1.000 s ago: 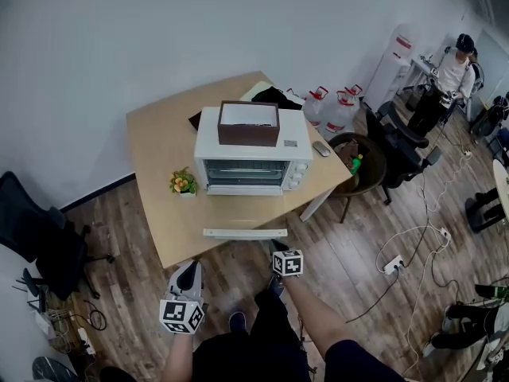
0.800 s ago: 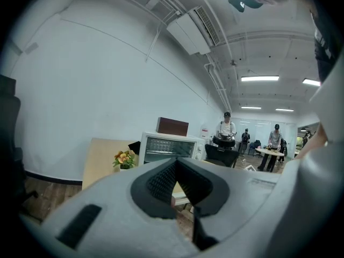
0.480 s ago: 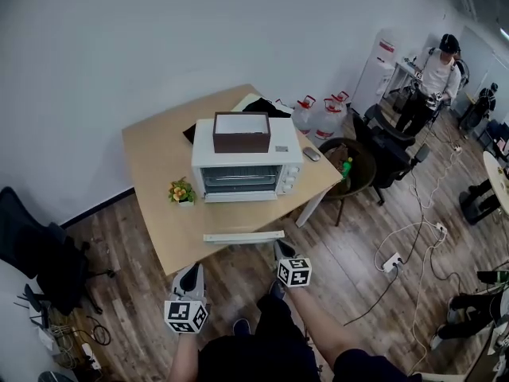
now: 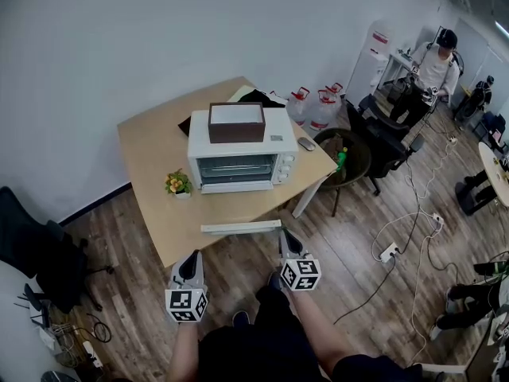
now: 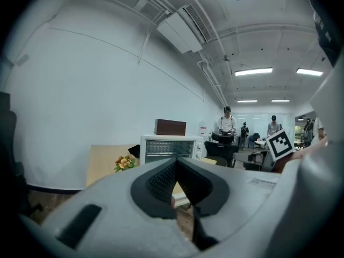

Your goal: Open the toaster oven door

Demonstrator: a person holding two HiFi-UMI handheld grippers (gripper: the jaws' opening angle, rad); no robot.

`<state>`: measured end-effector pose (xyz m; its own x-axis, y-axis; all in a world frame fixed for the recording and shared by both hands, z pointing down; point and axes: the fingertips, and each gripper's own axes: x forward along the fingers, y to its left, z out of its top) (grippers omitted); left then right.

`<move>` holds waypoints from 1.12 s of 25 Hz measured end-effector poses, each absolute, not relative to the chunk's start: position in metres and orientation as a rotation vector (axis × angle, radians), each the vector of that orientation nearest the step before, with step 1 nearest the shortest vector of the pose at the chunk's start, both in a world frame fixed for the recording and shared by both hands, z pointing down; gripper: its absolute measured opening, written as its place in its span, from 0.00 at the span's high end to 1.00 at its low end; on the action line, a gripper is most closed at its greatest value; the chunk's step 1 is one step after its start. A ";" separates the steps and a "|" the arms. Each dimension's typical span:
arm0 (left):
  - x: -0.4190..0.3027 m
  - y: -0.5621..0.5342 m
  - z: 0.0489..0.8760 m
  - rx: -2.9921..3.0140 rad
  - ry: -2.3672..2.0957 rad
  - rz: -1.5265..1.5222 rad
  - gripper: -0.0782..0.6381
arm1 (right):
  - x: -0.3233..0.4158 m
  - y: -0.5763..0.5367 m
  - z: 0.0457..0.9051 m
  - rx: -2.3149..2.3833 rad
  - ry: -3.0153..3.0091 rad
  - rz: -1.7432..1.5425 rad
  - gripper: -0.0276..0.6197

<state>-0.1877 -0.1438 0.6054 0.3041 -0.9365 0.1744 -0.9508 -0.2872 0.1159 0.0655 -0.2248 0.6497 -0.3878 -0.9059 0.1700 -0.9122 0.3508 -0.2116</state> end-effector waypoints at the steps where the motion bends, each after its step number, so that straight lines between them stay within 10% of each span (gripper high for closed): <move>1: -0.189 -0.144 0.604 2.366 -1.742 0.087 0.89 | 0.067 -0.221 0.645 1.739 -2.563 0.409 0.95; 28: -0.200 -0.144 0.610 2.350 -1.758 0.084 0.89 | 0.072 -0.167 0.631 1.701 -2.551 0.358 0.95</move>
<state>-0.1998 -0.1442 0.6104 0.2887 -0.9426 0.1677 -0.9543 -0.2692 0.1297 0.0716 -0.1666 0.6313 -0.3917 -0.9038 0.1724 -0.9163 0.3662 -0.1618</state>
